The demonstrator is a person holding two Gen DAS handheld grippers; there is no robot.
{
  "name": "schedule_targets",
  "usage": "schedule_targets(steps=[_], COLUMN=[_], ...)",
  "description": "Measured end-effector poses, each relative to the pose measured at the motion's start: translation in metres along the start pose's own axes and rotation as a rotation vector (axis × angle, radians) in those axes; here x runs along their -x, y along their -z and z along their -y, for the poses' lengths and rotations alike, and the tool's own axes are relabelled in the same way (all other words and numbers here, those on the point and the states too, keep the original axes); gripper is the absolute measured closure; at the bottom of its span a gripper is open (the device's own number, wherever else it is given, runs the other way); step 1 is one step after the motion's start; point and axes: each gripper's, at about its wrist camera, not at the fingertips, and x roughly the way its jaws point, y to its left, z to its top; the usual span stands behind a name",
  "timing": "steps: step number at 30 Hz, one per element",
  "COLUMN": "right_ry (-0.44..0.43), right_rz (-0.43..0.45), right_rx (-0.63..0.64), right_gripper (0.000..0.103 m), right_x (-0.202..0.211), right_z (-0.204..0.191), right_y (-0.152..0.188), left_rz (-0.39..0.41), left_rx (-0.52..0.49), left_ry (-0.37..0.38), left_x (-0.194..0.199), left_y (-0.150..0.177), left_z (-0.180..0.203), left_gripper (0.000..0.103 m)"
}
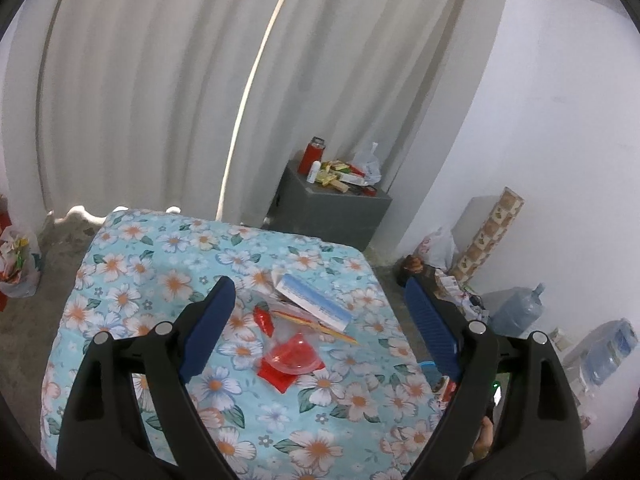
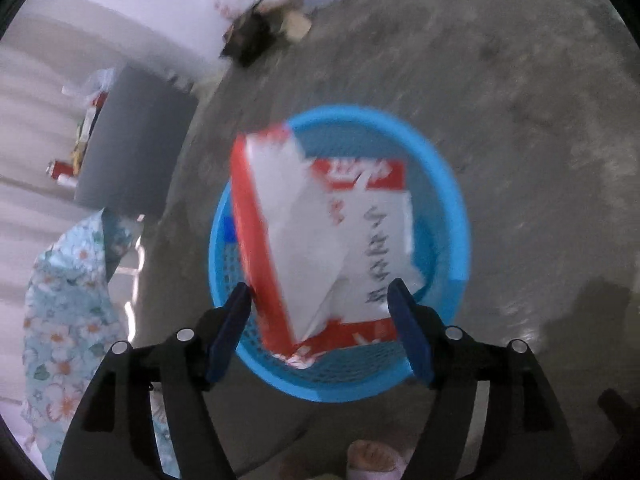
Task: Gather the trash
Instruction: 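Carry the snack bag over the wastebasket and open the right gripper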
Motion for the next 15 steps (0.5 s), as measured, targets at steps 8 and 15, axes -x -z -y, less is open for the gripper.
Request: schedule_targets(steps=[8,15], right_ry=[0.078,0.112], right_rz=[0.18,0.152], right_rx=[0.129,0.346], right_gripper=[0.048,0.055], right_x=[0.054,0.027], right_z=[-0.023,-0.095], right_y=[0.0,0.002], left_rz=[-0.019,-0.037], left_rx=[-0.013,0.005], left_ry=[0.013,0.005], left_x=[0.001,-0.009], left_y=[0.011,0.015], left_z=[-0.001,-0.004], left_gripper=[0.02,0.02])
